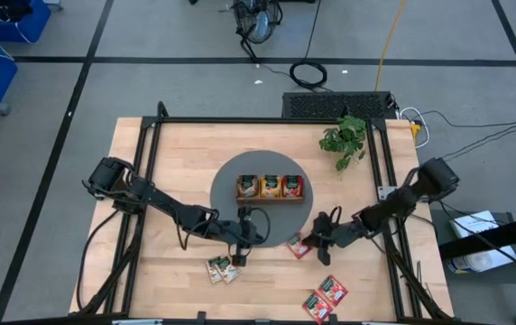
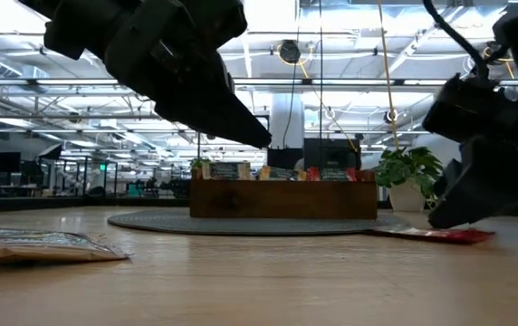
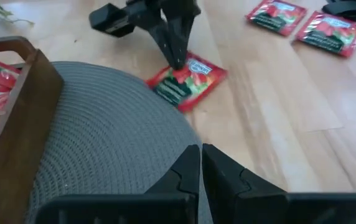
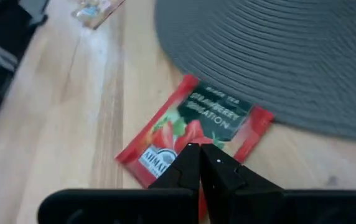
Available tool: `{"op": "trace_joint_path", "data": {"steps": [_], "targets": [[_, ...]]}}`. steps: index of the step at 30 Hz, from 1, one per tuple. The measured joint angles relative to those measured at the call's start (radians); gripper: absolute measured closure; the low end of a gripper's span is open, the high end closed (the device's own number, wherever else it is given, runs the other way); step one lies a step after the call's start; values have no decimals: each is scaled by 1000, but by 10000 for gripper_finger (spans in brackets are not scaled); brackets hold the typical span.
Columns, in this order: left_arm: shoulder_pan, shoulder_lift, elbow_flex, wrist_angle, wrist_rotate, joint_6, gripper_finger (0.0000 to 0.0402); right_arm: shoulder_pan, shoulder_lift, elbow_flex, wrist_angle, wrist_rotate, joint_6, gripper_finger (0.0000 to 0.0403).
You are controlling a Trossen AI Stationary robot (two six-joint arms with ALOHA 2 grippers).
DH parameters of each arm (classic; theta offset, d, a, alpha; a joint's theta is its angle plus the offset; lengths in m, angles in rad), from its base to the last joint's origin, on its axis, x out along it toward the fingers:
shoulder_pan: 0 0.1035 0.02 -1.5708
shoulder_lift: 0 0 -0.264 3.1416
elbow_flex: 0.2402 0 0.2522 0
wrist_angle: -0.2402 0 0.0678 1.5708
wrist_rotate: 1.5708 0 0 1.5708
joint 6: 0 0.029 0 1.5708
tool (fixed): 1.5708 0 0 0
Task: Pick & Place Tea
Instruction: Put the top red tea sachet into the right section of the wooden organizer
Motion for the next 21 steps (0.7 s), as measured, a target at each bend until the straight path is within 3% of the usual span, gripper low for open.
{"op": "trace_joint_path", "data": {"steps": [4,7,14,17,21], "targets": [[0,0,0,12,1,0,376,18,13,80,-30,23,-154,399],[0,0,0,13,1,0,376,22,-46,119,-155,24,-174,399],[-1,0,1,5,2,-4,376,53,-224,155,-642,113,57,402],[-3,0,1,2,2,-4,376,60,-221,154,-700,131,107,402],[-3,0,1,6,2,-4,376,50,-169,153,-669,79,116,402]]}}
